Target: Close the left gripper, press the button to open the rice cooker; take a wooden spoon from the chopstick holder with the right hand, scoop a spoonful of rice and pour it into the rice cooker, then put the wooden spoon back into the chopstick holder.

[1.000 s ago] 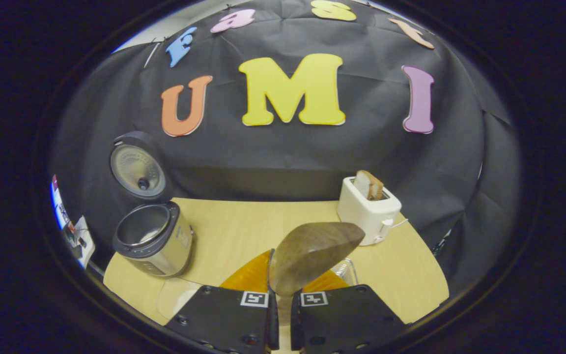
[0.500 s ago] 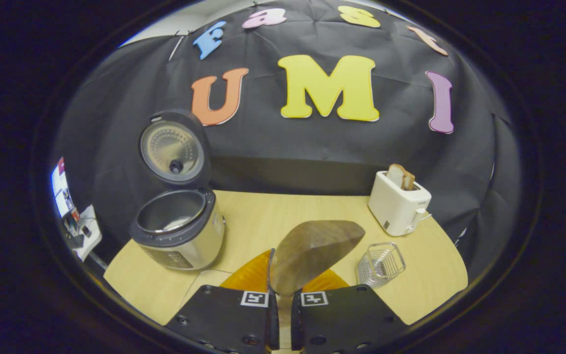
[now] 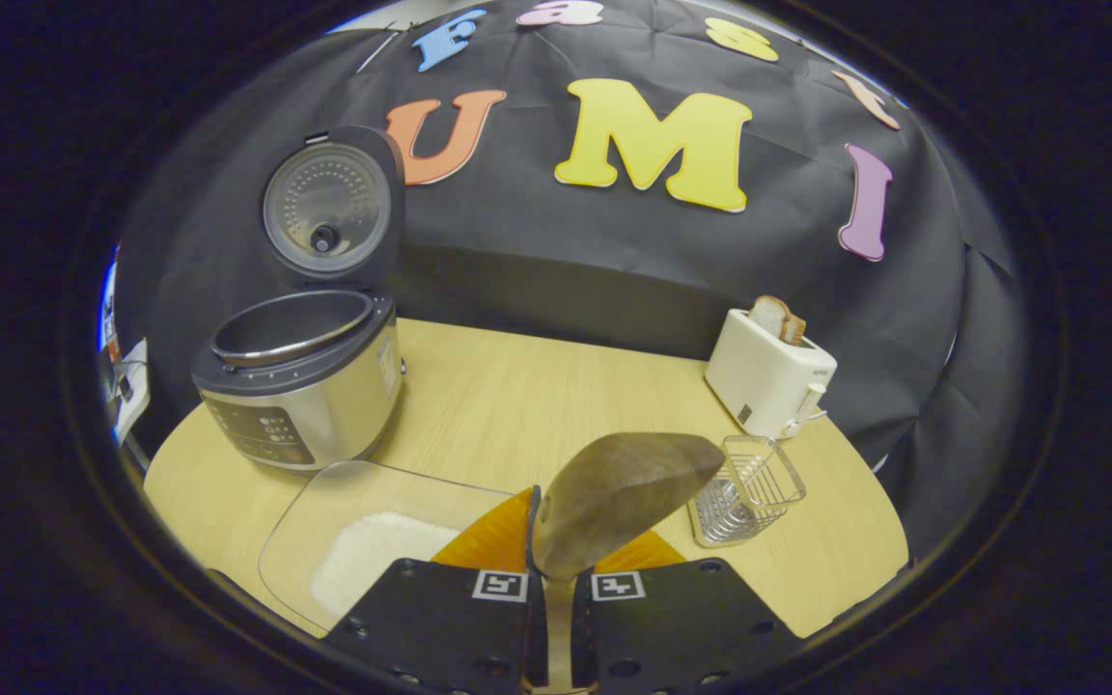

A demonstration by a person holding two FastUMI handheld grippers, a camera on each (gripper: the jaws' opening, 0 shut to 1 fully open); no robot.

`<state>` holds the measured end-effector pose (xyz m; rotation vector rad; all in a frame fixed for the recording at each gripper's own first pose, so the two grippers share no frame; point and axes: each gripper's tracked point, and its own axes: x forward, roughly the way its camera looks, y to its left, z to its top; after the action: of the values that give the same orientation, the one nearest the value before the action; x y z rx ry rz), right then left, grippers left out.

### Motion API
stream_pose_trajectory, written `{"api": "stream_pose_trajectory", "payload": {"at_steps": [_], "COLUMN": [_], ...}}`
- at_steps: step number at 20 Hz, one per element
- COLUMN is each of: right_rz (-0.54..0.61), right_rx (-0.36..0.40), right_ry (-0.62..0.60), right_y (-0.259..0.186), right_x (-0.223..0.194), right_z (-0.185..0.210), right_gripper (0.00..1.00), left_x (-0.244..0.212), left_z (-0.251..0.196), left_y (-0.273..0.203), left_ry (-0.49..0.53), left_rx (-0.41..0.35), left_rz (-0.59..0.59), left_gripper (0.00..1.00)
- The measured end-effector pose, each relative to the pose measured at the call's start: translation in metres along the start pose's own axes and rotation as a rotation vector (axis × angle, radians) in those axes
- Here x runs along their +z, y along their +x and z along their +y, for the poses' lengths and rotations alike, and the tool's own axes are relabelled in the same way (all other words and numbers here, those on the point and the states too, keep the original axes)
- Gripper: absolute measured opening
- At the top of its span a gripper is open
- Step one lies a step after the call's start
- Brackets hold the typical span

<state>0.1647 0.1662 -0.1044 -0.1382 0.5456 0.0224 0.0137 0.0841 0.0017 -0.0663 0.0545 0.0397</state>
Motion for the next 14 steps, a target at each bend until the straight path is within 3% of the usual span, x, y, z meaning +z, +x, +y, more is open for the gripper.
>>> {"api": "stream_pose_trajectory", "payload": {"at_steps": [5, 14], "right_rz": [0.061, 0.2], "right_rx": [0.013, 0.048], "right_ry": [0.006, 0.219], "right_y": [-0.022, -0.025], "right_x": [-0.026, -0.045], "right_z": [0.019, 0.044], "right_gripper": [0.1, 0.09], "left_x": [-0.002, 0.0], "left_z": [0.01, 0.004], "left_y": [0.0, 0.0], "left_ry": [-0.021, -0.028], "left_rx": [0.013, -0.022], "left_rz": [0.007, 0.002], "left_gripper": [0.96, 0.96]}}
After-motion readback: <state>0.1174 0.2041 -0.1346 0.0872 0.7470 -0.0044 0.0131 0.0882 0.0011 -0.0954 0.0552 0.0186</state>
